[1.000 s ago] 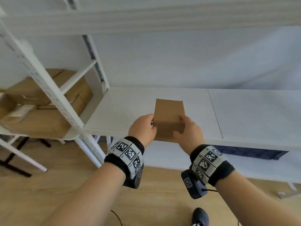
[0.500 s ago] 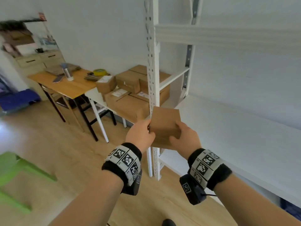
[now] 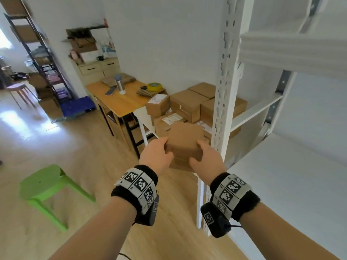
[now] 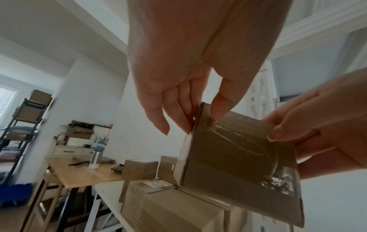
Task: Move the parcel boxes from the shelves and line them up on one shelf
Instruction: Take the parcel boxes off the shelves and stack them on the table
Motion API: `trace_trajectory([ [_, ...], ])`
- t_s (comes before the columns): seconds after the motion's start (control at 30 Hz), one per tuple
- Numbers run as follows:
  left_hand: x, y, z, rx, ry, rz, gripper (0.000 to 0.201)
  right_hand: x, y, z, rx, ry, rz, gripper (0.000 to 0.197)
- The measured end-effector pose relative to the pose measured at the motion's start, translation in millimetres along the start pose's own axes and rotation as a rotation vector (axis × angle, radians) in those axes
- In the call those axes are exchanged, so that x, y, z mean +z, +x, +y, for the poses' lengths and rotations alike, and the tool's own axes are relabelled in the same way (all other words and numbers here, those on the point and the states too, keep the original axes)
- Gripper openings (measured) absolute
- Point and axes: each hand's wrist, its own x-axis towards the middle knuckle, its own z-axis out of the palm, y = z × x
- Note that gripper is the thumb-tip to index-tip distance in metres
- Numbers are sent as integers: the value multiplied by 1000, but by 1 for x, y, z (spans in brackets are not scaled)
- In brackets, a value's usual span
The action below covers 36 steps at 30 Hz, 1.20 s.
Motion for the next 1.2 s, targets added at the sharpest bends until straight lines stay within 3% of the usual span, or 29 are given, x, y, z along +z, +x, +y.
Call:
trace_trajectory([
  [0.27, 3, 65, -38, -60, -51, -1, 36, 37, 81, 0, 21, 56, -46, 65],
  [0.37, 4, 93, -54, -21, -56, -47, 26, 55, 104, -1, 63, 36, -47, 65],
  [0.57, 15, 168, -72, 180, -106, -229, 22, 83, 144, -2, 282, 23, 119, 75],
  [0.73, 35, 214, -75, 401, -122, -371, 40, 99, 154, -11, 509, 33, 301, 79],
  [0.83, 55, 229, -74, 502, -115, -454, 39, 103, 149, -14, 623, -12, 365, 79],
  [0.97, 76, 229, -71, 612, -125, -550, 26, 108, 138, -13, 737, -82, 367, 81],
  [1.2, 97, 237, -69, 604, -106, -612, 16, 111, 139, -16, 811, -216, 305, 81],
])
